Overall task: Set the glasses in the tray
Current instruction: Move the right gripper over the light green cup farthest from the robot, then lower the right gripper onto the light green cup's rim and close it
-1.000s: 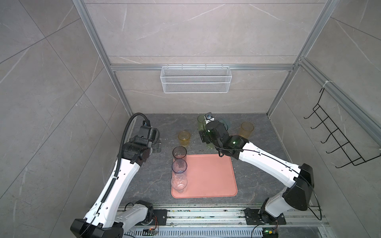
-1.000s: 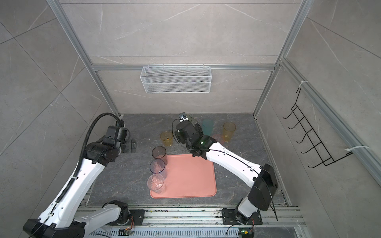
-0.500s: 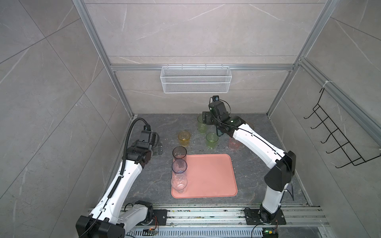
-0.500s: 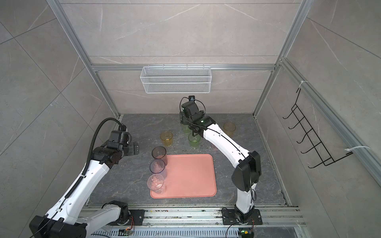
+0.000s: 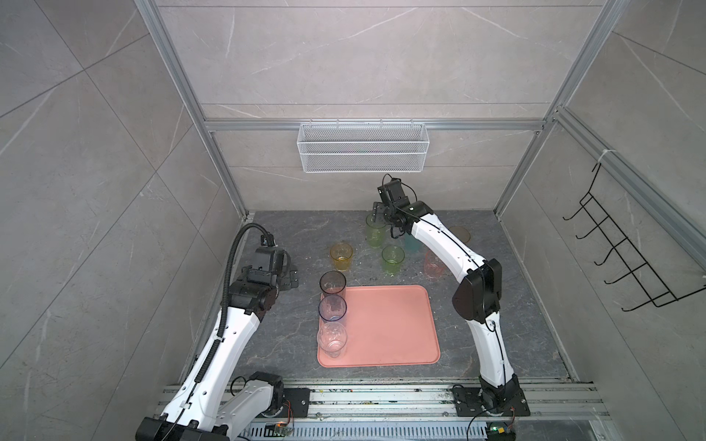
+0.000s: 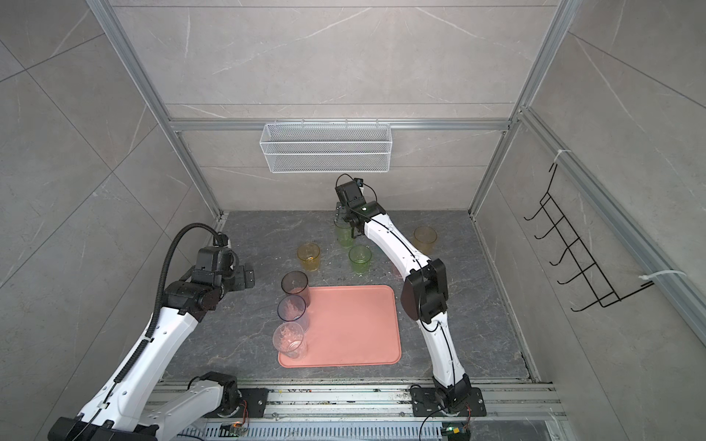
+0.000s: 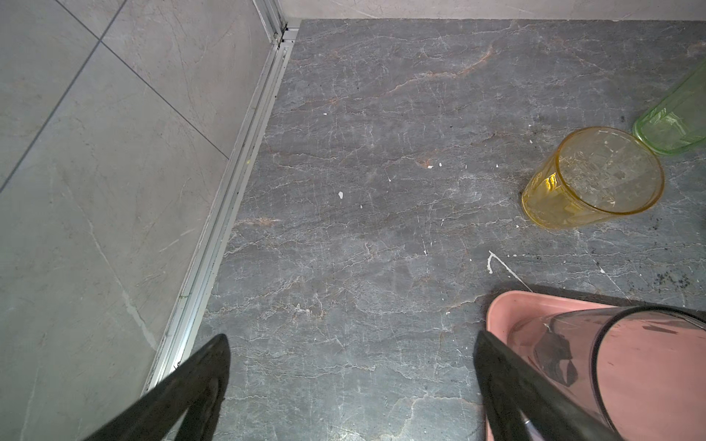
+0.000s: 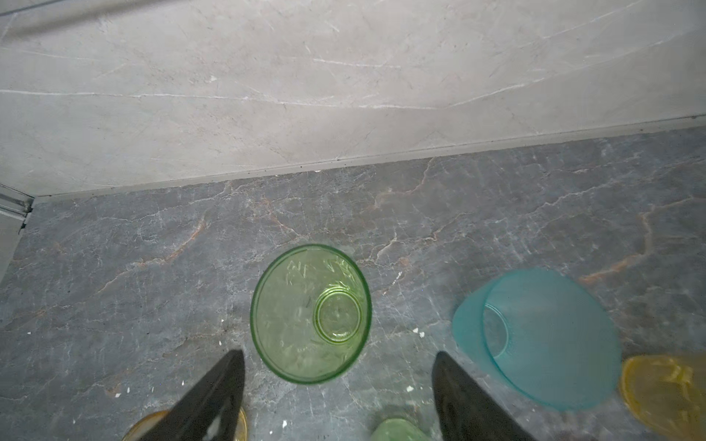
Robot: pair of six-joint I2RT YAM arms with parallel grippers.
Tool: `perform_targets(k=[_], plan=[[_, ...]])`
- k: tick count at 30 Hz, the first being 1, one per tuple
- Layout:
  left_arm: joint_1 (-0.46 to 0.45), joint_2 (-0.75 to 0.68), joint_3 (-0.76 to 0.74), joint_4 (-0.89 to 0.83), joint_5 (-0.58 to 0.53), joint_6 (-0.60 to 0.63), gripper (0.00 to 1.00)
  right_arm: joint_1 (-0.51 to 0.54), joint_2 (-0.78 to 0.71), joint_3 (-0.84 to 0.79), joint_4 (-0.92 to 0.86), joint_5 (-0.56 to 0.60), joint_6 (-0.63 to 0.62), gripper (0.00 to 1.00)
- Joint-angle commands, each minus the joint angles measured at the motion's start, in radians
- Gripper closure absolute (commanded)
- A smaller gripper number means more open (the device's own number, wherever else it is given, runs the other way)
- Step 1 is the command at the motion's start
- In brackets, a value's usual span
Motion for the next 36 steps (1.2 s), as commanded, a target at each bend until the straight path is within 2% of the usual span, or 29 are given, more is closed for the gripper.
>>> perform_targets(k=[1, 14, 31, 36], plan=[[0.008, -0.018, 0.002, 0.033, 0.025, 0.016, 0.01, -0.019, 0.068, 0.099, -0.074, -0.050, 0.044, 0.28], [0.011, -0.036, -0.006, 0.037, 0.035, 0.026, 0.01, -0.059, 0.260, 0.383, -0.213, -0.058, 0.079, 0.33], [0.012, -0.042, -0.010, 0.038, 0.053, 0.031, 0.01, -0.065, 0.336, 0.402, -0.227, -0.102, 0.091, 0.49], [0.011, -0.042, -0.013, 0.037, 0.063, 0.034, 0.01, -0.066, 0.342, 0.400, -0.229, -0.111, 0.086, 0.58]])
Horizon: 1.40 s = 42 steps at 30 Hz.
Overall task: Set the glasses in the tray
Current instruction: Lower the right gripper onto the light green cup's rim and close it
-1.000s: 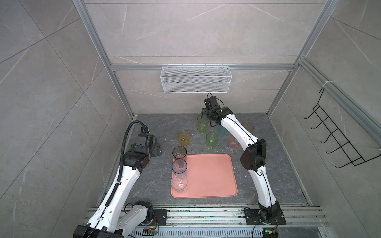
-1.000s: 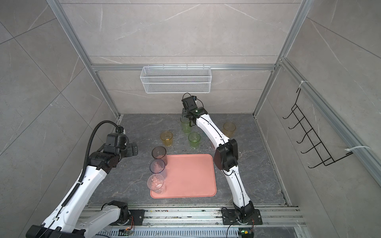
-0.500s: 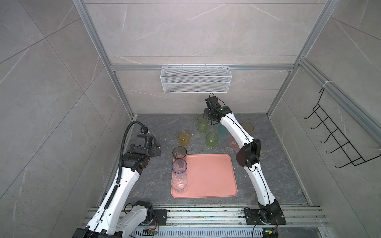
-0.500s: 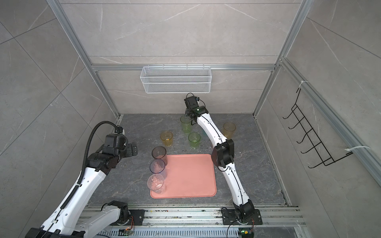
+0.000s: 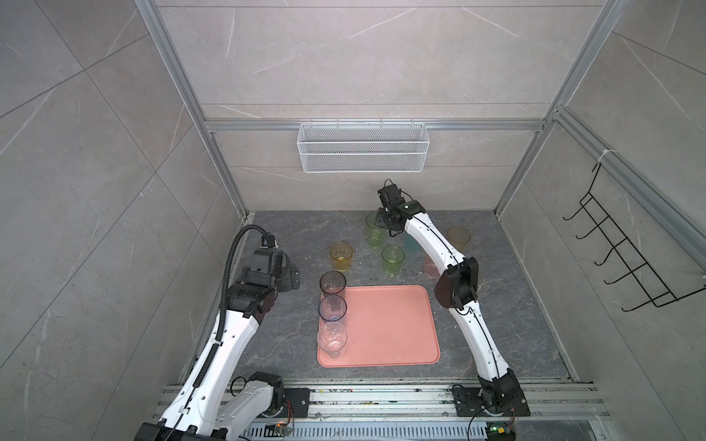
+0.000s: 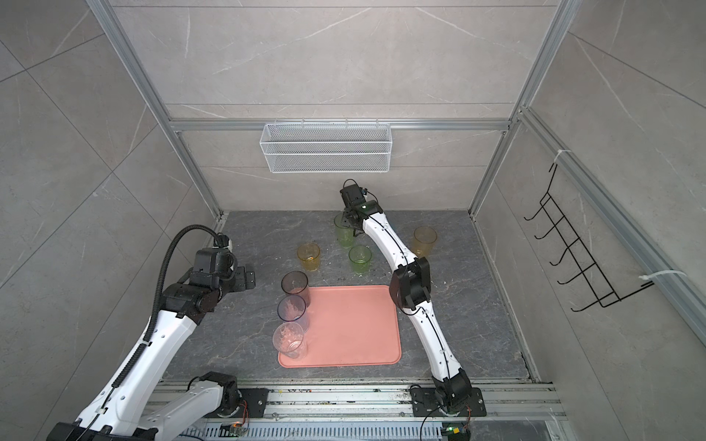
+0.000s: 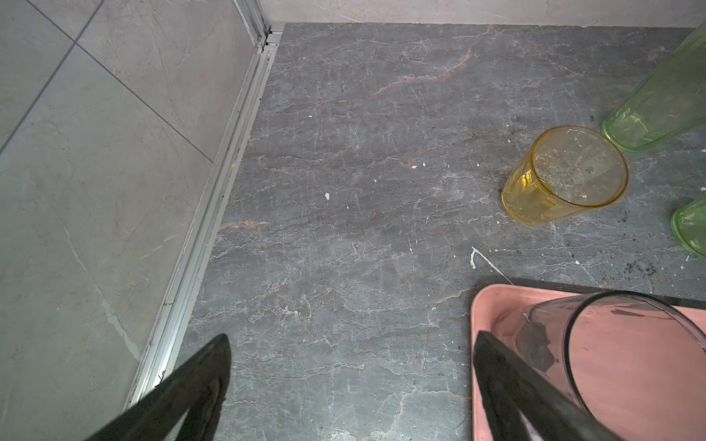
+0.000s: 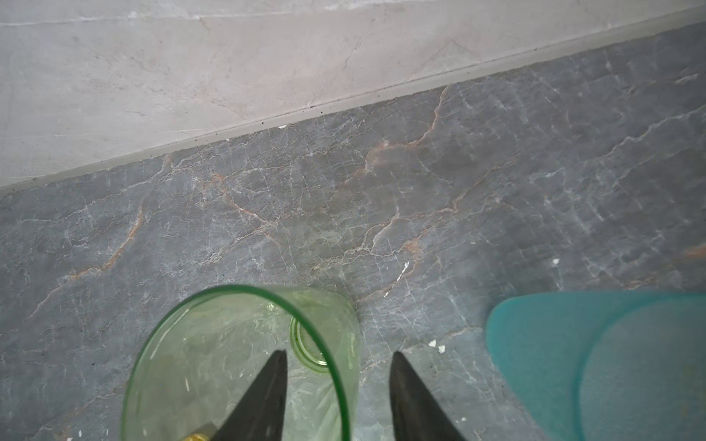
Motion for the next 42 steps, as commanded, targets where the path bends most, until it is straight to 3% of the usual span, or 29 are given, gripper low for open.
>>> perform_targets(k=[1, 16, 25, 42], plan=[[0.006, -0.021, -0.003, 0.029, 0.016, 0.025, 0.01, -0.001, 0.027, 0.029, -0.021, -0.010, 0.004, 0.60], [0.006, -0.011, -0.003, 0.030, 0.053, 0.030, 0.01, -0.007, 0.024, 0.037, -0.033, -0.021, -0.031, 0.80], [0.006, -0.010, -0.005, 0.030, 0.063, 0.033, 0.01, -0.005, -0.013, 0.043, -0.045, -0.035, -0.113, 1.00], [0.005, -0.023, -0.008, 0.032, 0.075, 0.033, 0.01, 0.052, -0.245, 0.045, -0.260, -0.013, -0.224, 1.00]])
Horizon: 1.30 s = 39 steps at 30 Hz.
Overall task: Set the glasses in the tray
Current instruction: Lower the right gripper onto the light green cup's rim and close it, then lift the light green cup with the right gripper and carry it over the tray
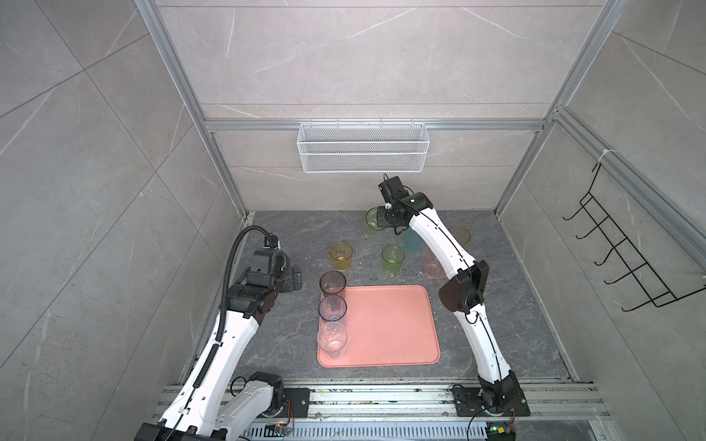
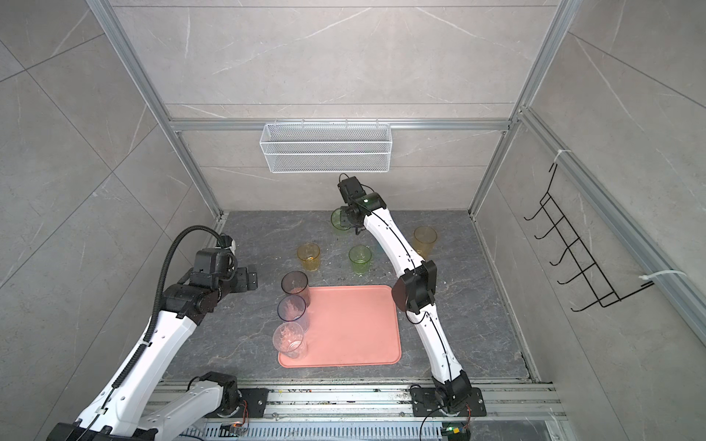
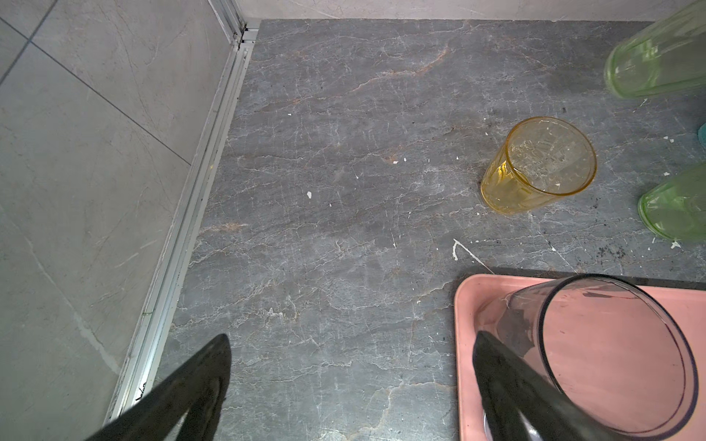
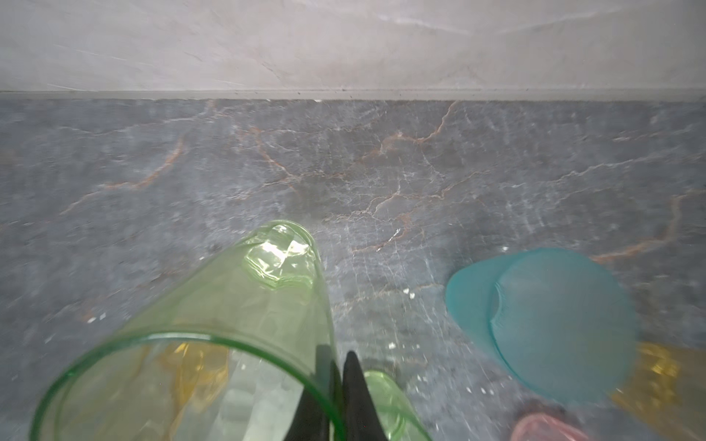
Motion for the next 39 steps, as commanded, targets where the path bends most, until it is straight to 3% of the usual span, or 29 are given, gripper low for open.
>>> perform_targets(k=[1, 9, 17, 29, 39], plan=[[0.005, -0.020, 0.000, 0.025, 0.017, 0.018, 0.01, 0.016, -0.113, 0.033, -0.099, 0.003, -0.041, 1.00], [0.006, -0.021, -0.001, 0.024, 0.019, 0.018, 0.01, 0.073, -0.237, -0.005, -0.318, 0.001, -0.058, 1.00], [0.006, -0.019, -0.001, 0.025, 0.018, 0.018, 0.02, 0.156, -0.388, -0.243, -0.370, 0.022, -0.042, 1.00], [0.006, -0.013, -0.002, 0.025, 0.023, 0.018, 0.01, 0.211, -0.585, -0.701, -0.164, -0.028, 0.067, 1.00], [0.005, -0.013, 0.000, 0.025, 0.024, 0.020, 0.01, 0.232, -0.578, -0.832, -0.075, -0.041, 0.109, 1.00]])
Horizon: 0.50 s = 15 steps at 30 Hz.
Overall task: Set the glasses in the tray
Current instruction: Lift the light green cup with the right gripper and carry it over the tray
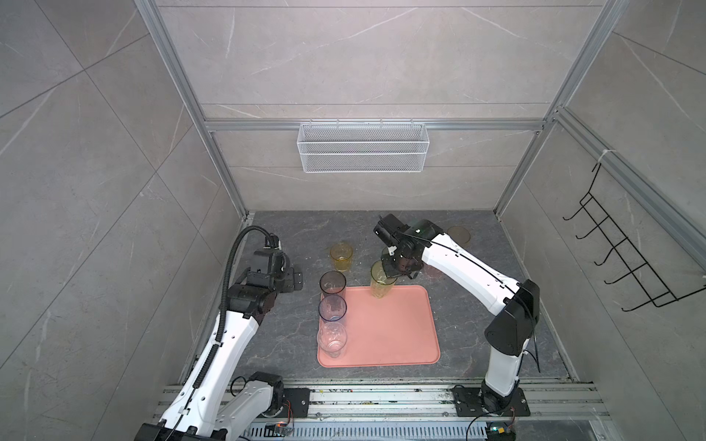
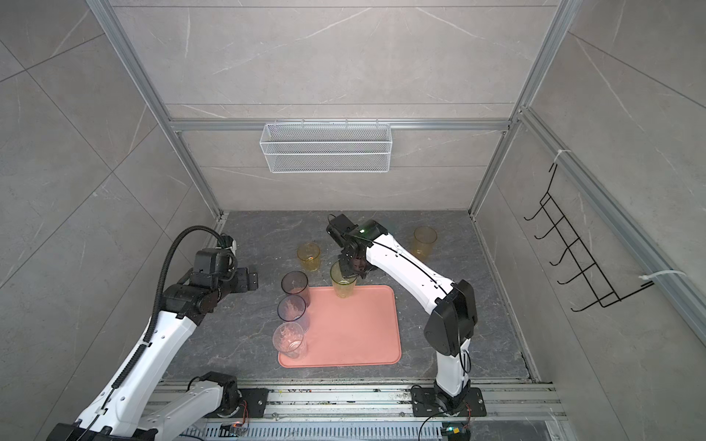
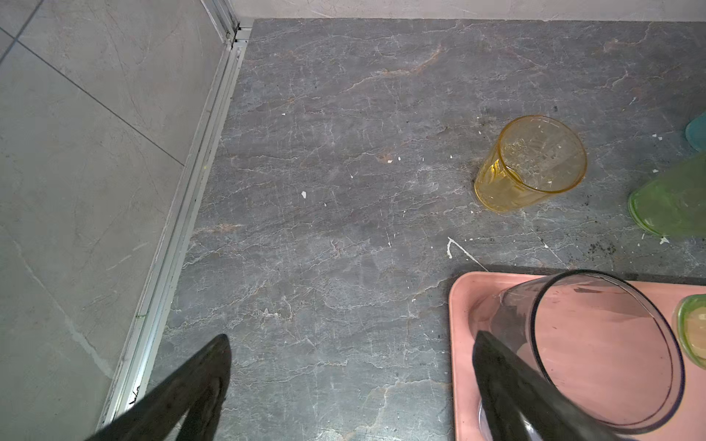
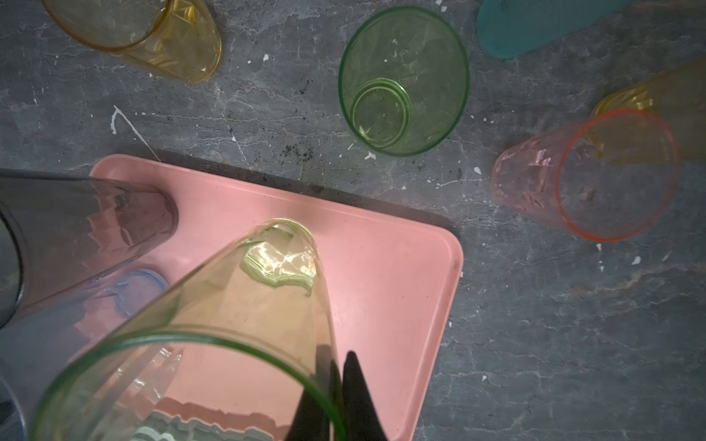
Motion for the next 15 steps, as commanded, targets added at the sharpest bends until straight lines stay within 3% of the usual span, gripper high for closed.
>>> perform_targets(k=[1, 15], plan=[[0.006, -0.012, 0.001, 0.025, 0.014, 0.019, 0.02, 0.017, -0.021, -0.031, 0.057, -0.001, 0.037, 1.00], [0.006, -0.017, 0.000, 0.025, 0.016, 0.016, 0.01, 0.036, -0.006, -0.122, 0.125, 0.005, 0.080, 1.00]])
